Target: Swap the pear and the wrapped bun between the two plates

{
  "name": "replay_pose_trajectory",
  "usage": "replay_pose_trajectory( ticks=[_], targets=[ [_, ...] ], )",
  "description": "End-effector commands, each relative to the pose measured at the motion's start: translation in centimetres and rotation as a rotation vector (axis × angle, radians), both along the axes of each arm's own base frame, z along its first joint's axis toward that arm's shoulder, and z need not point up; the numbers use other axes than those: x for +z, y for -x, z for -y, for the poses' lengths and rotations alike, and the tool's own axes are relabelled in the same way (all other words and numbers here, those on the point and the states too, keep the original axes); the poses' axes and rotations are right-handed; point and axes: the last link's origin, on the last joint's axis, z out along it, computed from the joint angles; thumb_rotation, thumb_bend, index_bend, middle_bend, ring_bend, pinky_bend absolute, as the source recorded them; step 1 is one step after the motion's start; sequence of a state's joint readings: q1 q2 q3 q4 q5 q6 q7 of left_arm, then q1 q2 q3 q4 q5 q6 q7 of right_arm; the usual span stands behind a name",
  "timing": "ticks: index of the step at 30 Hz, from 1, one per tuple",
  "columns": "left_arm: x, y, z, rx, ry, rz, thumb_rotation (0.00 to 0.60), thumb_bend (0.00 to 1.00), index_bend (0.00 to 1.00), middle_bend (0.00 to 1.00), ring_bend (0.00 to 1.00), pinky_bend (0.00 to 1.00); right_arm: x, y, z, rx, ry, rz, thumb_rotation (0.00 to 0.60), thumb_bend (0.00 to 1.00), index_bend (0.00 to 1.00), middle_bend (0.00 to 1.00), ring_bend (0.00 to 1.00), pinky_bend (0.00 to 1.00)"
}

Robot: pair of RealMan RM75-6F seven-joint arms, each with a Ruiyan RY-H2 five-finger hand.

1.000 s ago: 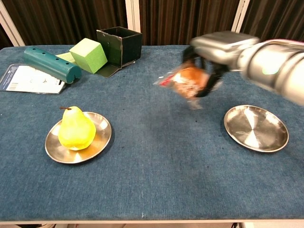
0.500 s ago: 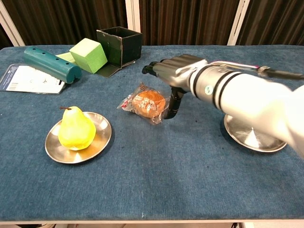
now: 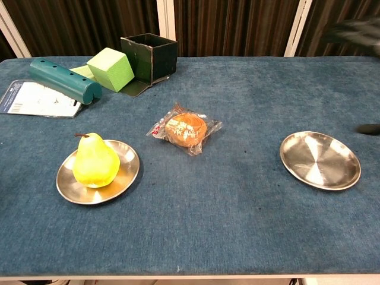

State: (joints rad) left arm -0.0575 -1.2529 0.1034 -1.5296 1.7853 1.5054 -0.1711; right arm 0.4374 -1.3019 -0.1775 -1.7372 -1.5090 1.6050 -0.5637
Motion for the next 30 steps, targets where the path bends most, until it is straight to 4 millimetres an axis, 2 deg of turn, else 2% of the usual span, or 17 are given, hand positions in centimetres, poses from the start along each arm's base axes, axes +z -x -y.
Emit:
replay_pose_trajectory(
  ticks=[1, 7, 11, 16, 21, 26, 30],
  targets=[
    [-3.4, -4.2, -2.0, -0.044, 0.063, 0.07, 0.6, 0.08, 0.12, 0.01, 0.0, 0.11, 5.4, 8.1, -8.7, -0.138, 0.034, 0.097, 0.531, 0.24, 0.0, 0.0, 0.0, 0.0],
    [-7.6, -9.6, -4.6, -0.065, 0.116, 0.052, 0.6, 0.09, 0.12, 0.01, 0.0, 0.13, 5.9, 9.1, -8.8, -0.163, 0.027, 0.091, 0.534, 0.24, 0.0, 0.0, 0.0, 0.0],
    [-9.6, -11.5, -5.6, -0.075, 0.098, -0.002, 0.6, 0.09, 0.12, 0.02, 0.0, 0.13, 5.9, 9.1, -8.2, -0.178, 0.018, 0.087, 0.535, 0.24, 0.0, 0.0, 0.0, 0.0],
    [-12.0, -12.7, -6.4, -0.065, 0.105, -0.065, 0.6, 0.09, 0.12, 0.02, 0.0, 0.16, 5.7, 9.1, -7.6, -0.192, 0.002, 0.085, 0.534, 0.24, 0.0, 0.0, 0.0, 0.0],
    [-13.7, -13.5, -7.4, -0.048, 0.105, -0.109, 0.6, 0.1, 0.12, 0.03, 0.04, 0.27, 5.6, 9.0, -7.4, -0.196, -0.014, 0.081, 0.534, 0.24, 0.0, 0.0, 0.0, 0.0],
    [-14.4, -13.6, -7.8, -0.066, 0.074, -0.185, 0.6, 0.2, 0.17, 0.13, 0.27, 0.46, 5.9, 9.1, -7.3, -0.197, -0.017, 0.088, 0.533, 0.24, 0.0, 0.0, 0.0, 0.0],
    [-14.6, -13.4, -7.9, -0.084, 0.033, -0.231, 0.6, 0.29, 0.25, 0.21, 0.34, 0.55, 6.0, 9.1, -7.4, -0.197, -0.036, 0.093, 0.534, 0.24, 0.0, 0.0, 0.0, 0.0]
  ],
)
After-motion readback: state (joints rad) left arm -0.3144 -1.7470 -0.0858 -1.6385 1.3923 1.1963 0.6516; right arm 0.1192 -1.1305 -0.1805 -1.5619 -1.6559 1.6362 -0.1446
